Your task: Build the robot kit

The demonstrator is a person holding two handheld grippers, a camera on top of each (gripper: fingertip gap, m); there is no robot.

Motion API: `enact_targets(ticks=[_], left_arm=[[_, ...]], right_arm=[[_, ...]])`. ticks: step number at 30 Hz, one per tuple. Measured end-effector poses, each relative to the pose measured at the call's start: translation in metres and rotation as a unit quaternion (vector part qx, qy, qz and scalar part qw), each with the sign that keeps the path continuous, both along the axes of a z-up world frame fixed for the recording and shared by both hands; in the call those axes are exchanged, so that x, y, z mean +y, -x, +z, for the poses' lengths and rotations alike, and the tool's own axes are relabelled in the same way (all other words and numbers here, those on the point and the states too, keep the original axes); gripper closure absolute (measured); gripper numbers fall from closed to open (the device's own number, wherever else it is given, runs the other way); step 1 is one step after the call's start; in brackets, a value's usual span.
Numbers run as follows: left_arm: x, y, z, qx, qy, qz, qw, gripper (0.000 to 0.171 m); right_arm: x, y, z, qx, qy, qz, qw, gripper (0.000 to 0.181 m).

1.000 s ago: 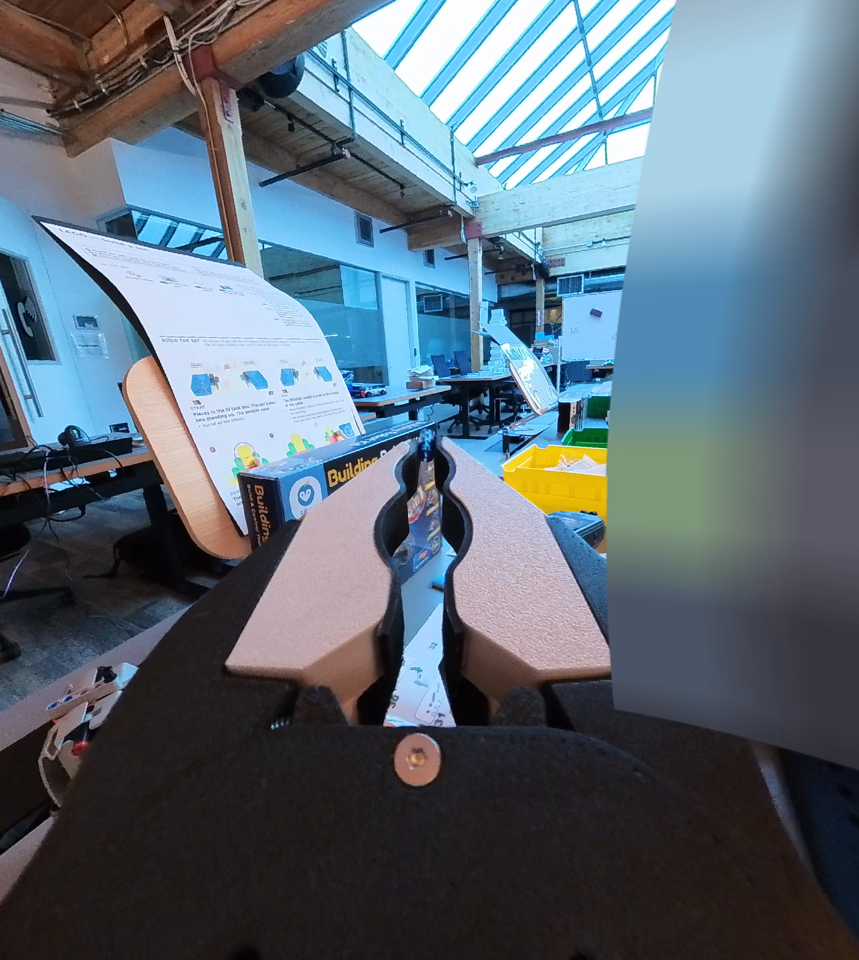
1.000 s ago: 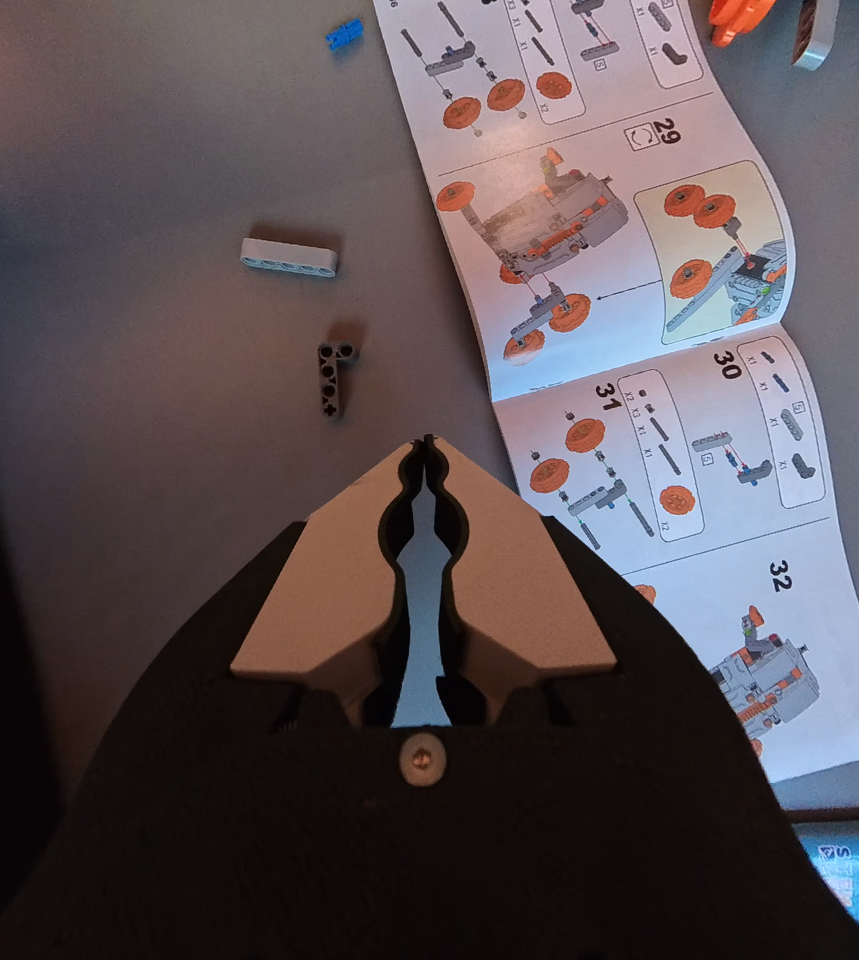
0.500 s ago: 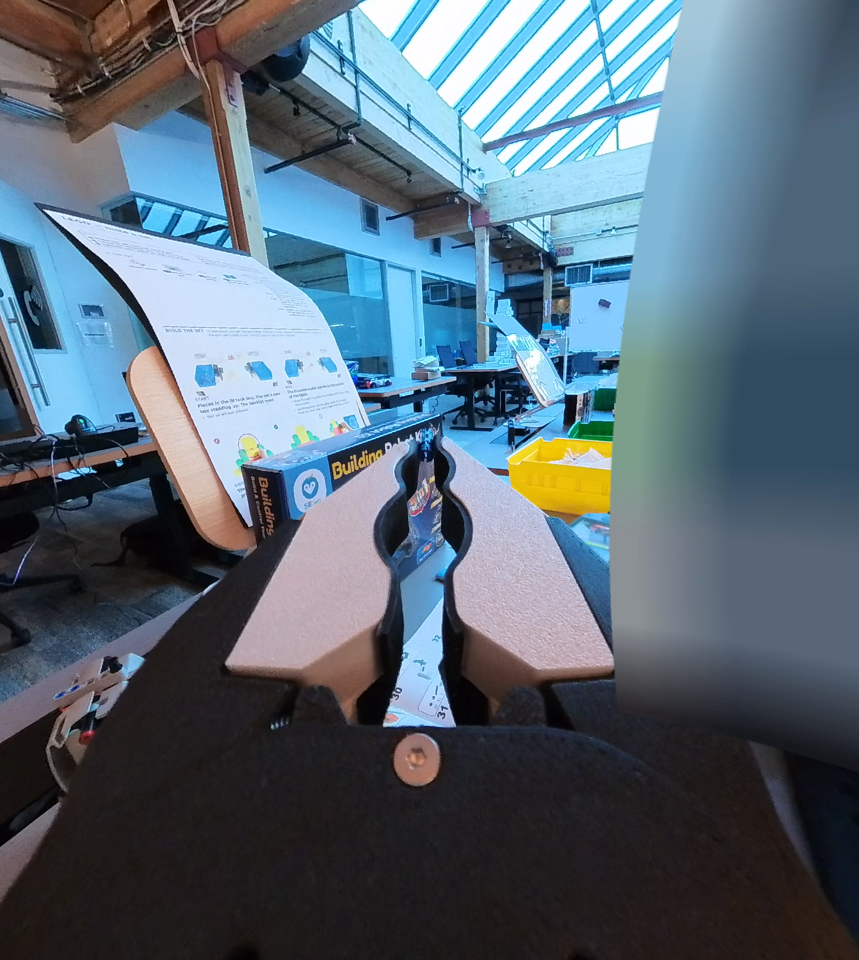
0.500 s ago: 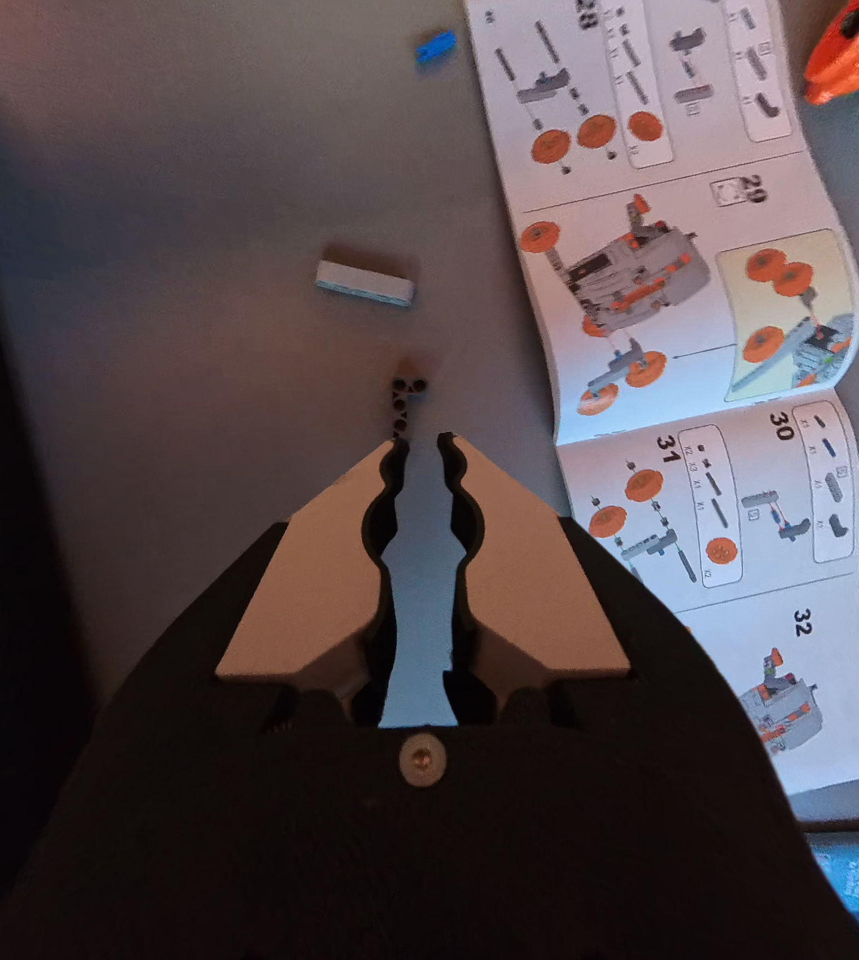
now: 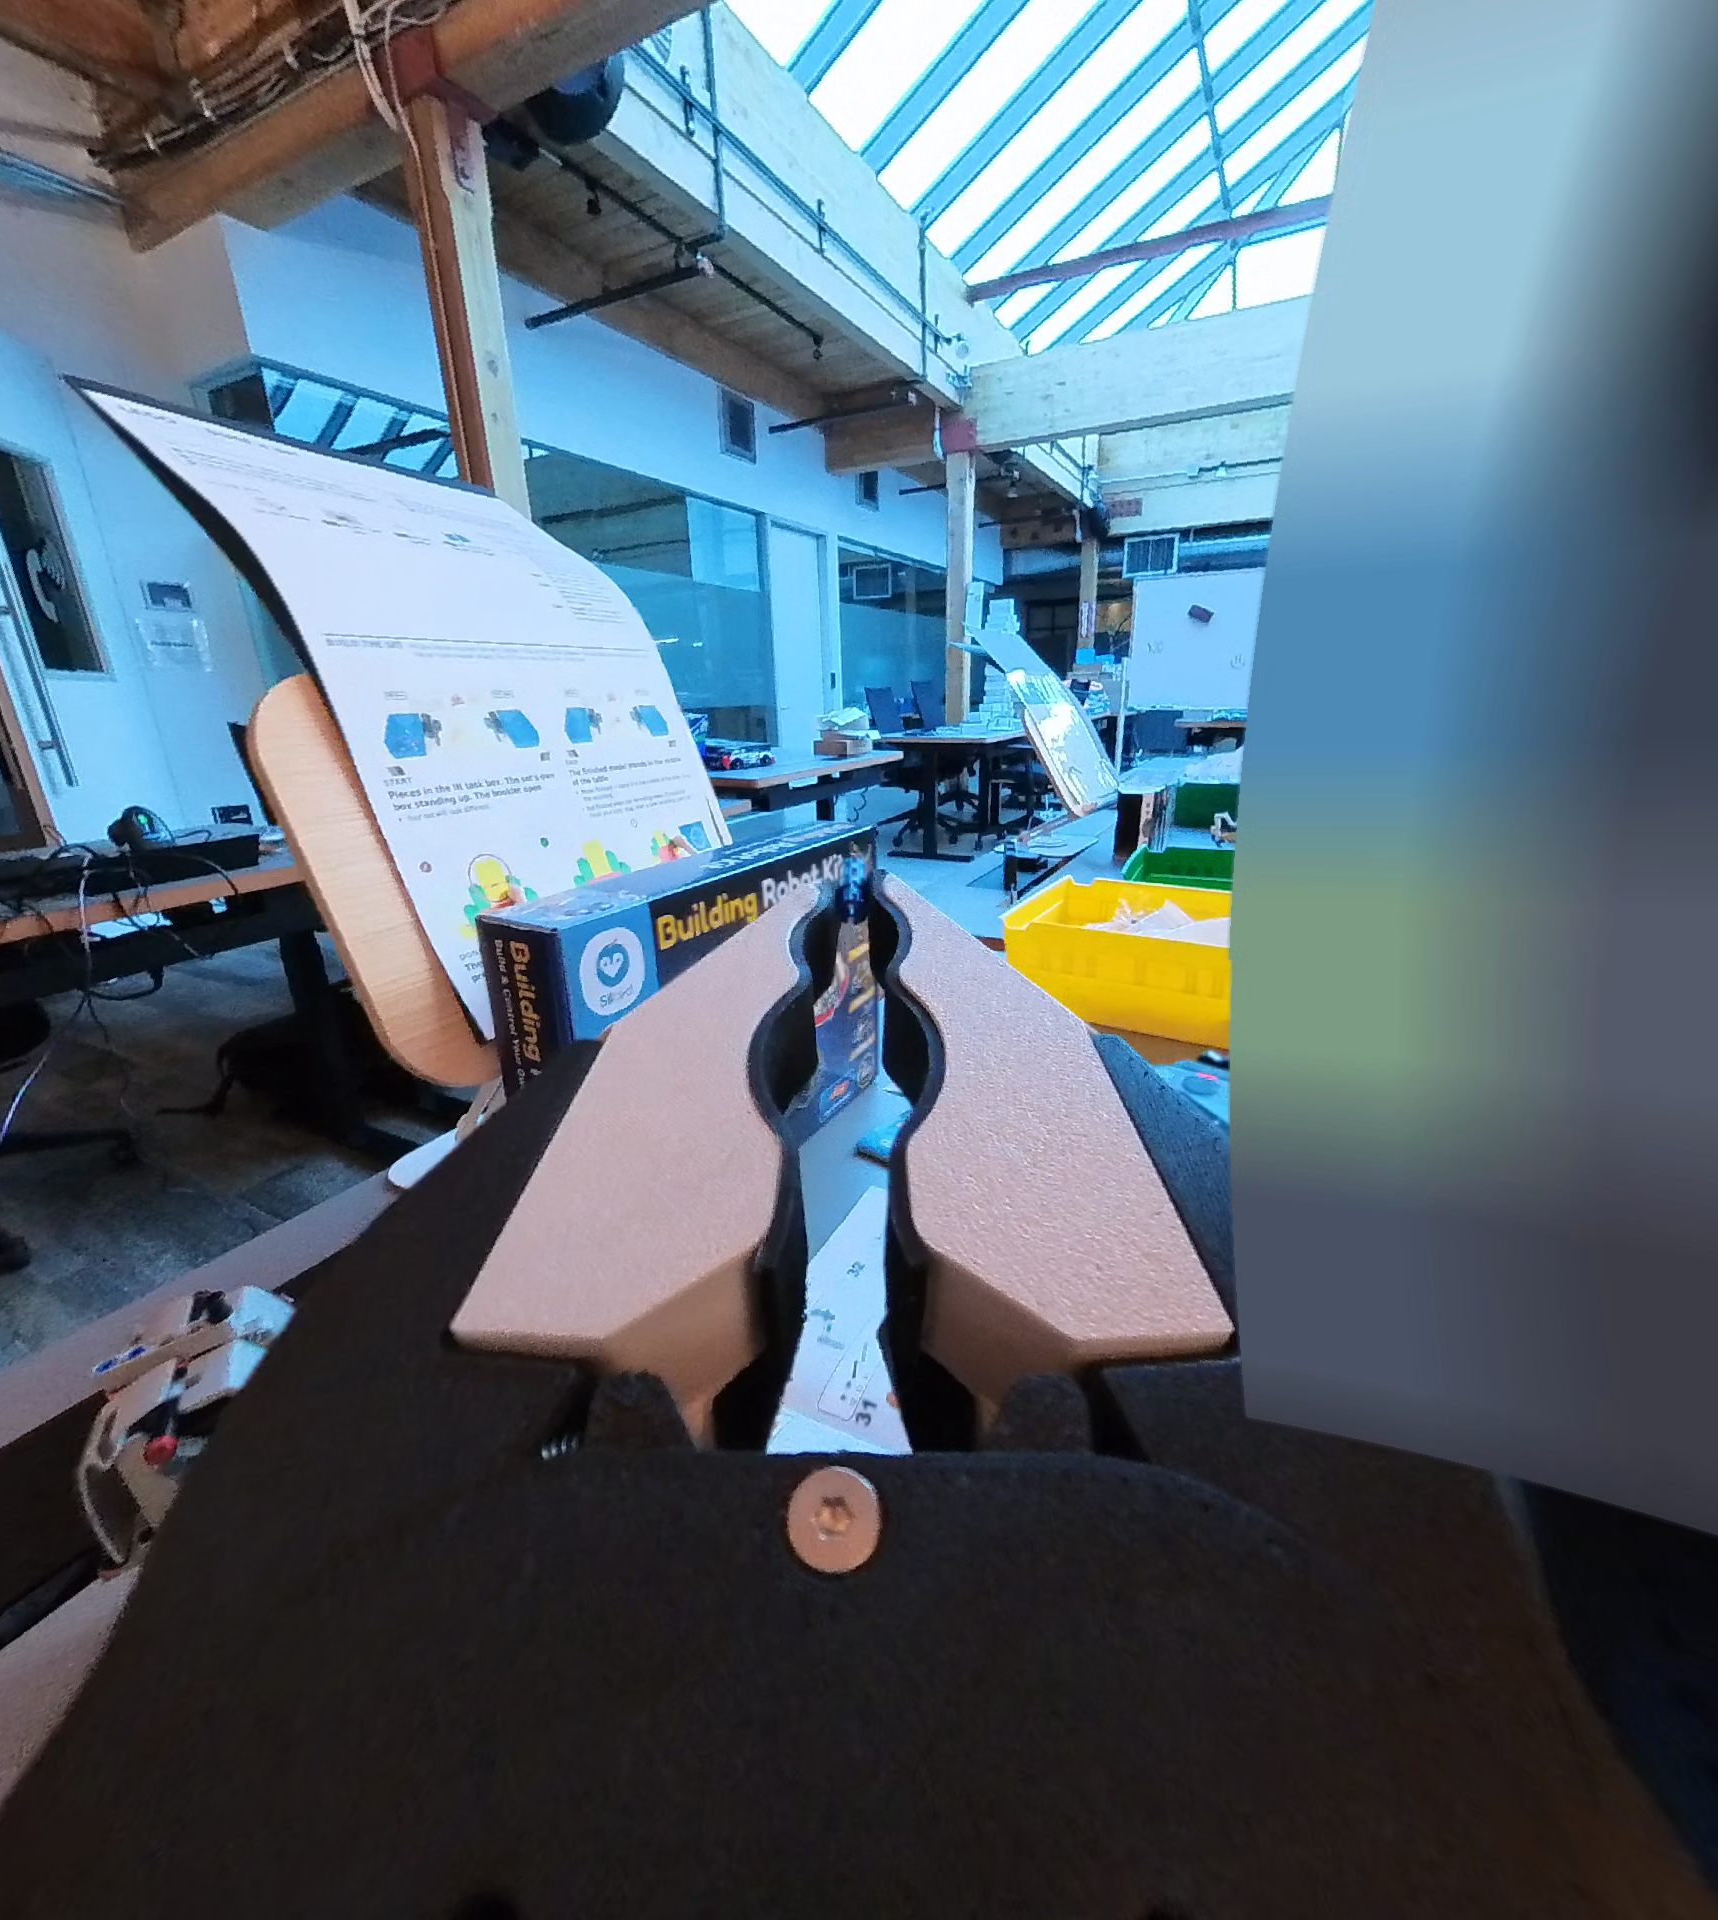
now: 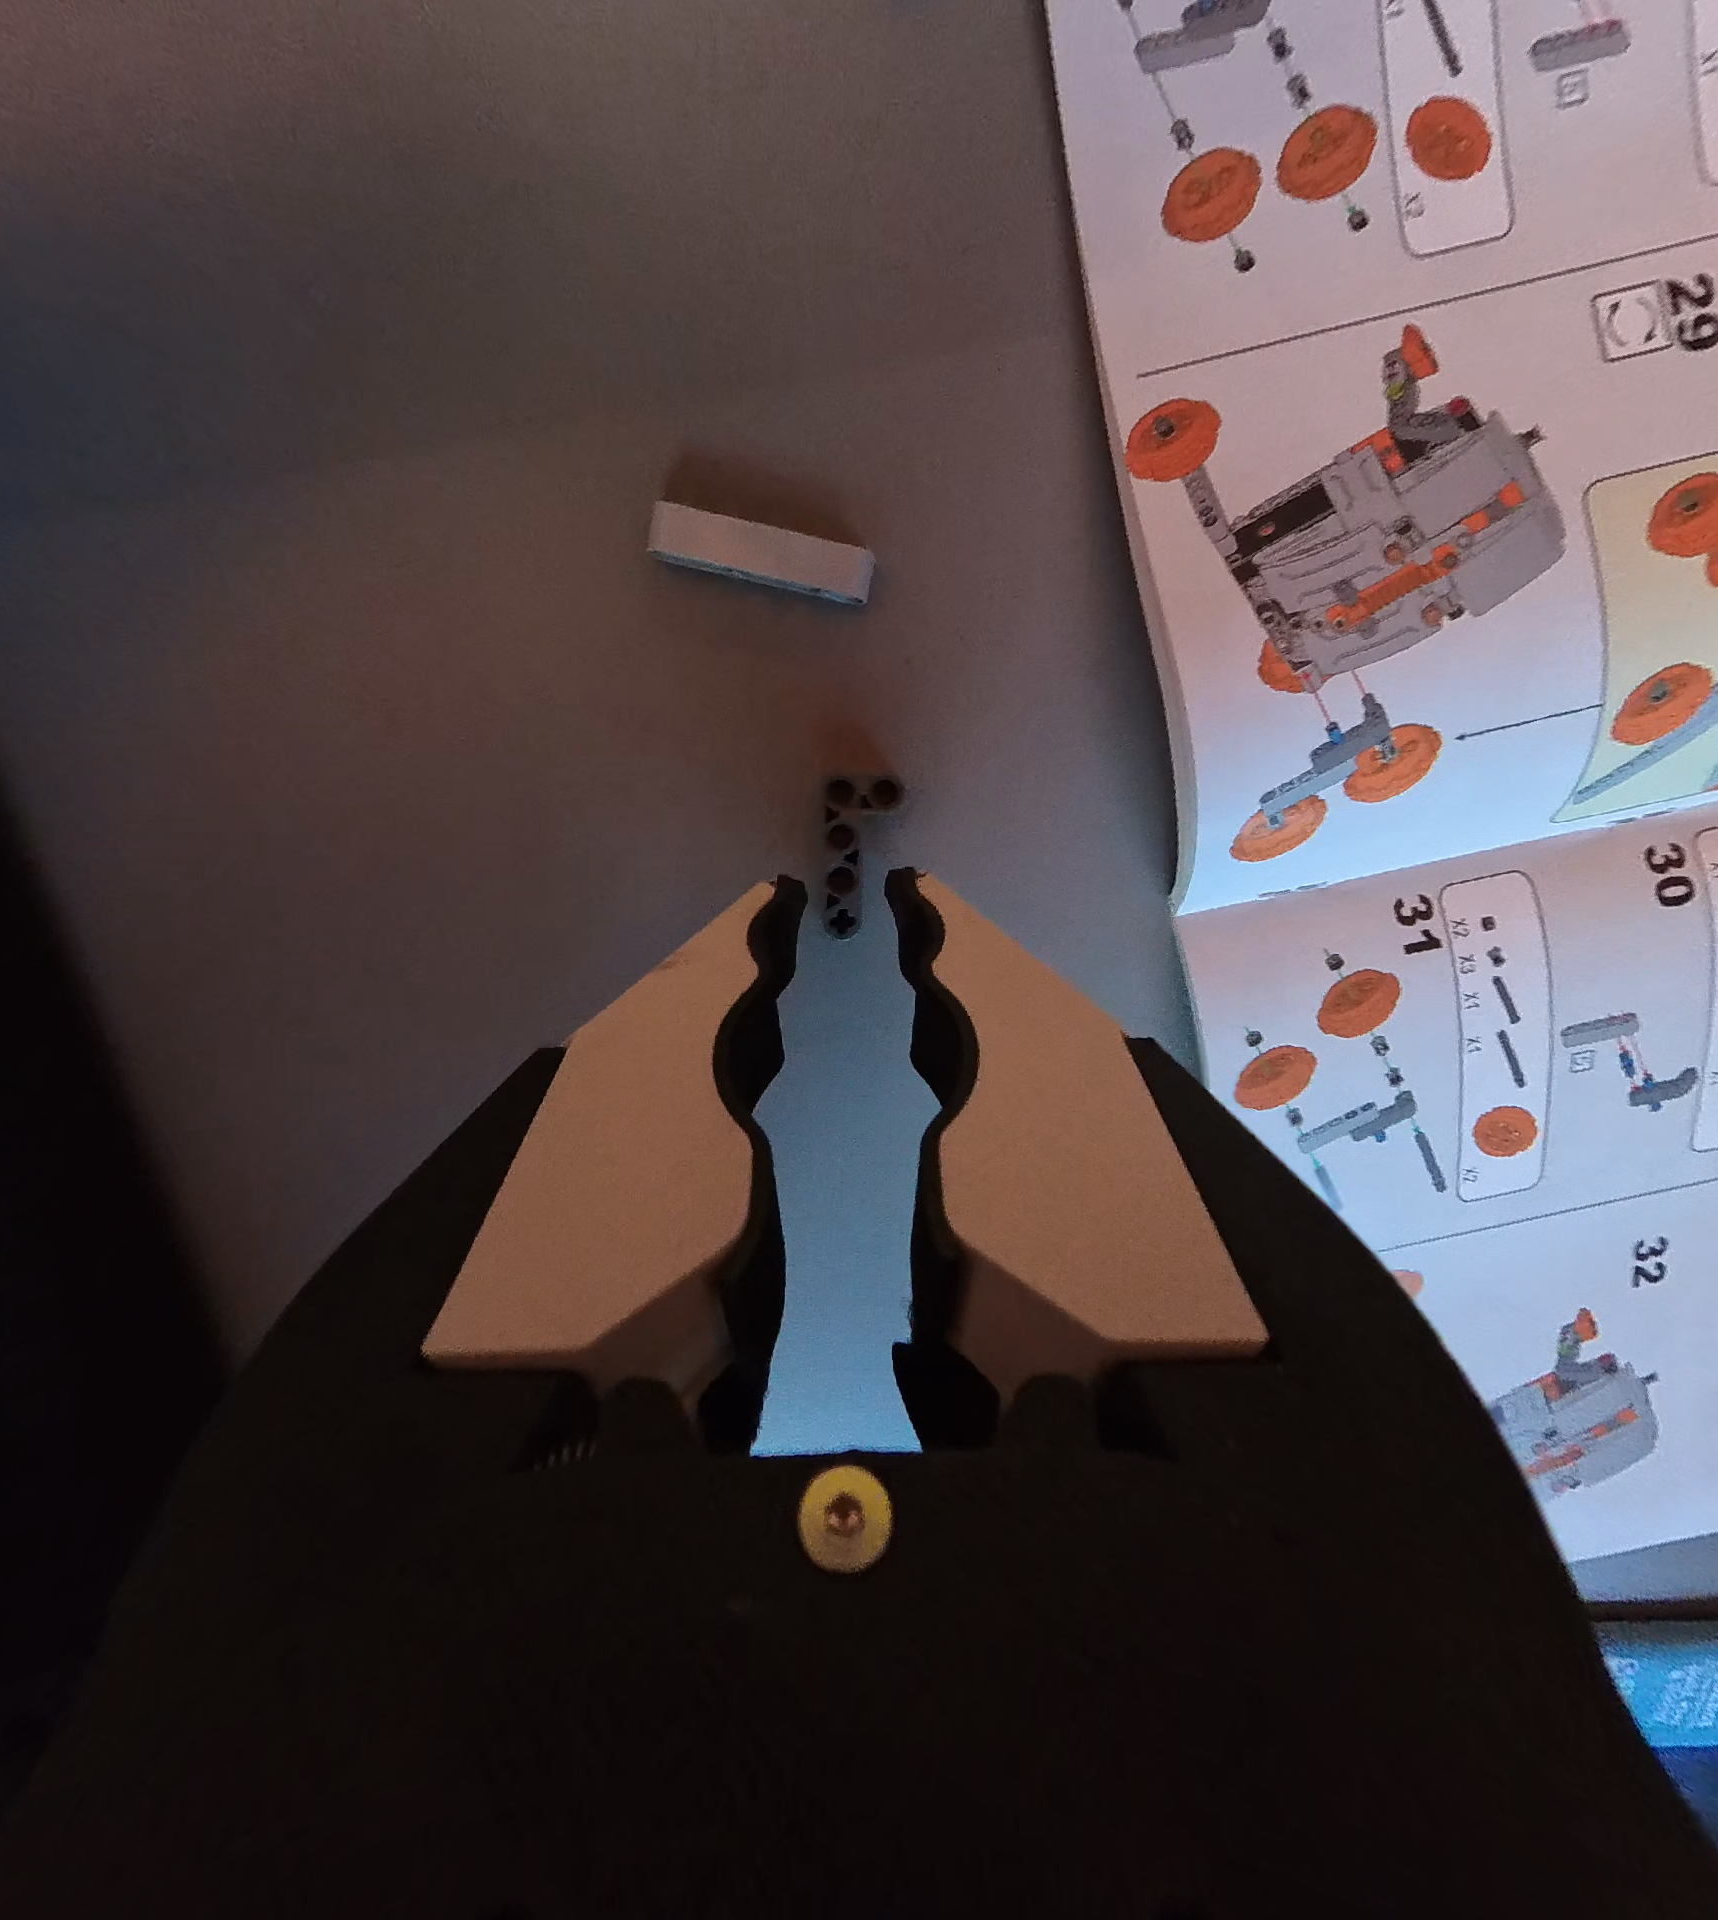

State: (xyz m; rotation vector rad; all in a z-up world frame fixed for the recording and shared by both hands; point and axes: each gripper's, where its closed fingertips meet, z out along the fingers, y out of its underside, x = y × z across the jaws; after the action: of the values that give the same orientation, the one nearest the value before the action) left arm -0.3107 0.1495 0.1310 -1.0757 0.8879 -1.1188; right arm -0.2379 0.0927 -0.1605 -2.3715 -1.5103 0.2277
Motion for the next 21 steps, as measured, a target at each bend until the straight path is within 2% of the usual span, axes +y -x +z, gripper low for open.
enact_targets(ticks=[1,21], left_arm=[[0.0006,0.0018,0.0001,-0.002,0.002,0.002,1.0,0.169],[0.0029,0.0016,-0.003,0.005,0.01,-0.001,1.0,0.169]], right_arm=[[-0.0011,0.0002,-0.0014,0.0,0.005,-0.002,1.0,0.163],[0.002,0.0035,-0.0047,-0.025,0.009,0.012,1.0,0.17]])
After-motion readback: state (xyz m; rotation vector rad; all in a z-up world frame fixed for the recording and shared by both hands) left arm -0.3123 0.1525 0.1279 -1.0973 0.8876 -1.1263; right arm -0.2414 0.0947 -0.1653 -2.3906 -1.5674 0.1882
